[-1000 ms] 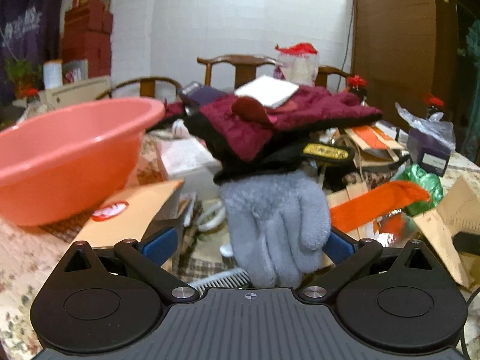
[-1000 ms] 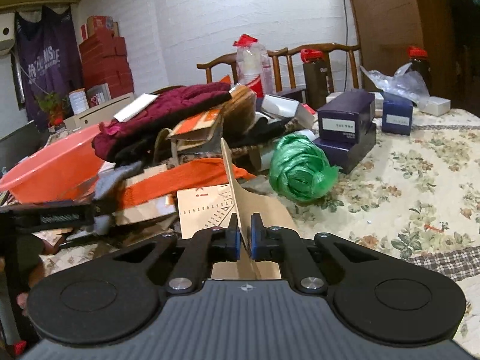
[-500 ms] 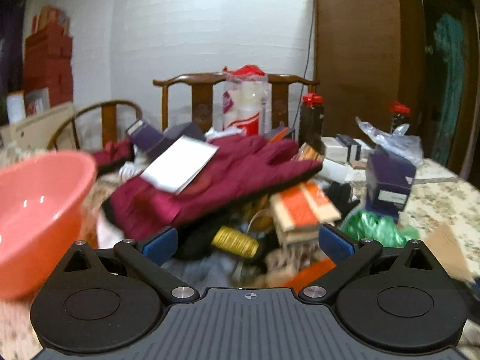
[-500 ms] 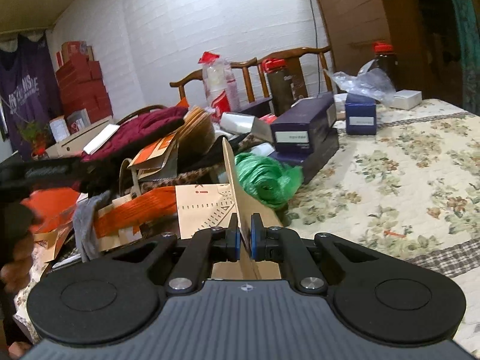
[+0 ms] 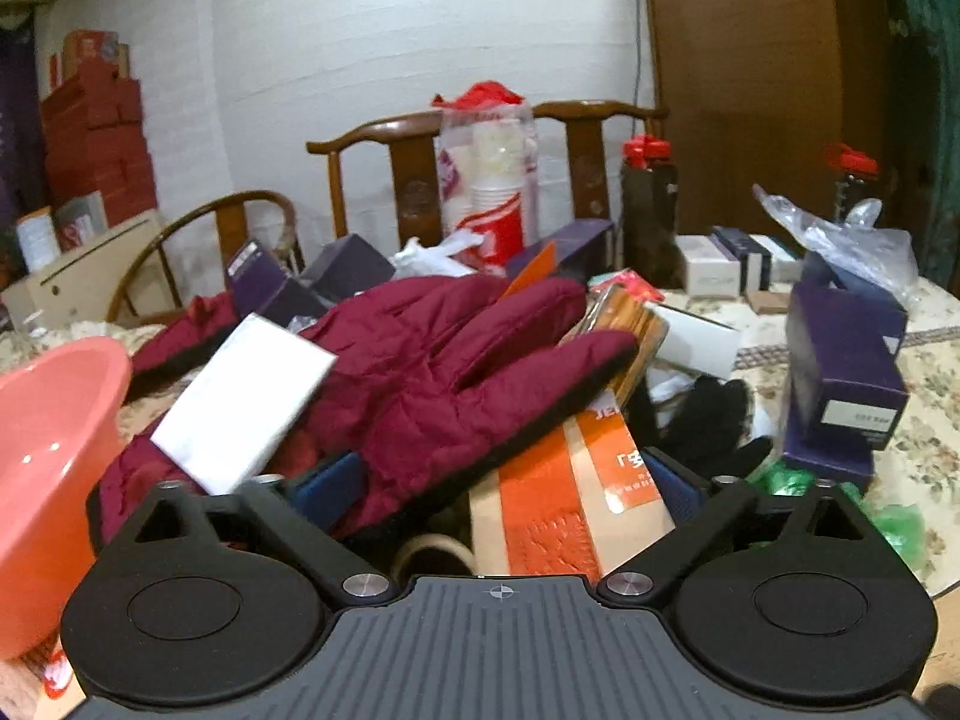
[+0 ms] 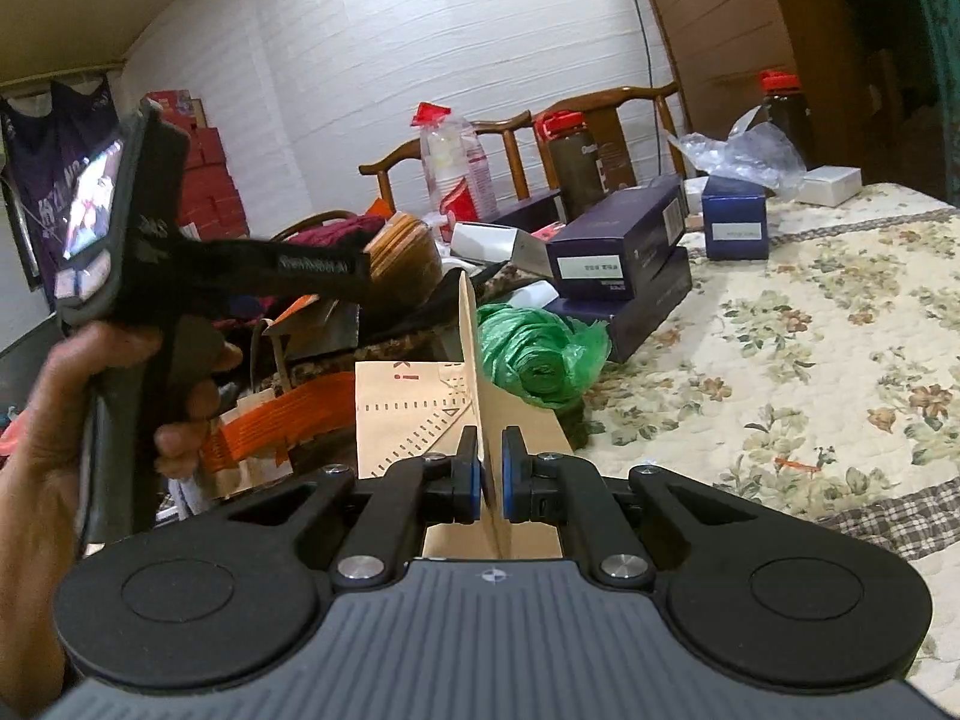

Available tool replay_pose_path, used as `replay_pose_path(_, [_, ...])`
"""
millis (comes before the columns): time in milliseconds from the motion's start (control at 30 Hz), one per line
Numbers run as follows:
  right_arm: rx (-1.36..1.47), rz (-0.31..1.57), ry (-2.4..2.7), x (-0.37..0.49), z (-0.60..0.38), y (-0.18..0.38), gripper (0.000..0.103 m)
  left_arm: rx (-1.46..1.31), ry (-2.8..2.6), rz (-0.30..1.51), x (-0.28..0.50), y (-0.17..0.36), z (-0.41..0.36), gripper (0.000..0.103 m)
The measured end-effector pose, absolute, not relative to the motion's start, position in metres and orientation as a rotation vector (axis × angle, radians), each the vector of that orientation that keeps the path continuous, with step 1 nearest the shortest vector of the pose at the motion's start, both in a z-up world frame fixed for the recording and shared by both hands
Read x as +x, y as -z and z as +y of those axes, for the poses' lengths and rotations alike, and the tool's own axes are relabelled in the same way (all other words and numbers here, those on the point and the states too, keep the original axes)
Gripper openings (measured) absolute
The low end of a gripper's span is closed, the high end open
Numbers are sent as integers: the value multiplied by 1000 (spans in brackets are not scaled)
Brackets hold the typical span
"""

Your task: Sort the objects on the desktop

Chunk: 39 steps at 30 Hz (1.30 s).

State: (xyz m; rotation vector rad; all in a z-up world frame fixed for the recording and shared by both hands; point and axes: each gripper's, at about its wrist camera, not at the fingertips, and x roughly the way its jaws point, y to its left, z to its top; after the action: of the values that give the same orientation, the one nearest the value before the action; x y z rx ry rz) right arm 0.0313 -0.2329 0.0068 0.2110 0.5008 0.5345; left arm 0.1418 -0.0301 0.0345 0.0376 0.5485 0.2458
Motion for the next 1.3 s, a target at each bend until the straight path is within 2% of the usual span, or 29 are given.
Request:
replay_pose_path(167, [226, 512, -542, 35, -235, -5, 8, -60, -194, 502, 118, -44, -15, 67])
replay_pose_path(300, [212, 507, -542, 33, -230, -6, 8, -43, -165, 484, 104, -55, -16, 63])
replay_pose_path(533, [202, 520, -537, 32, -224, -6, 8, -66, -100, 467, 82, -62, -15, 50])
replay_pose_path(933, [205, 461, -558, 24, -225, -39, 8, -57, -14, 368, 54, -109, -22, 39])
replay_pose_path(967, [210, 451, -562, 25, -226, -44, 8, -54, -8, 352, 54, -117, -23, 29])
replay_pose_path(1000, [213, 439, -566, 26, -228, -51, 8, -48, 0, 344, 54, -125, -24, 28])
replay_pose_path(1133, [228, 402, -579, 32, -232, -74, 8, -41, -8, 311, 58, -151, -23, 28])
replay_pose_path(1300, [226, 386, -574, 39, -230, -84, 8, -19, -18, 333, 63, -151, -25, 28])
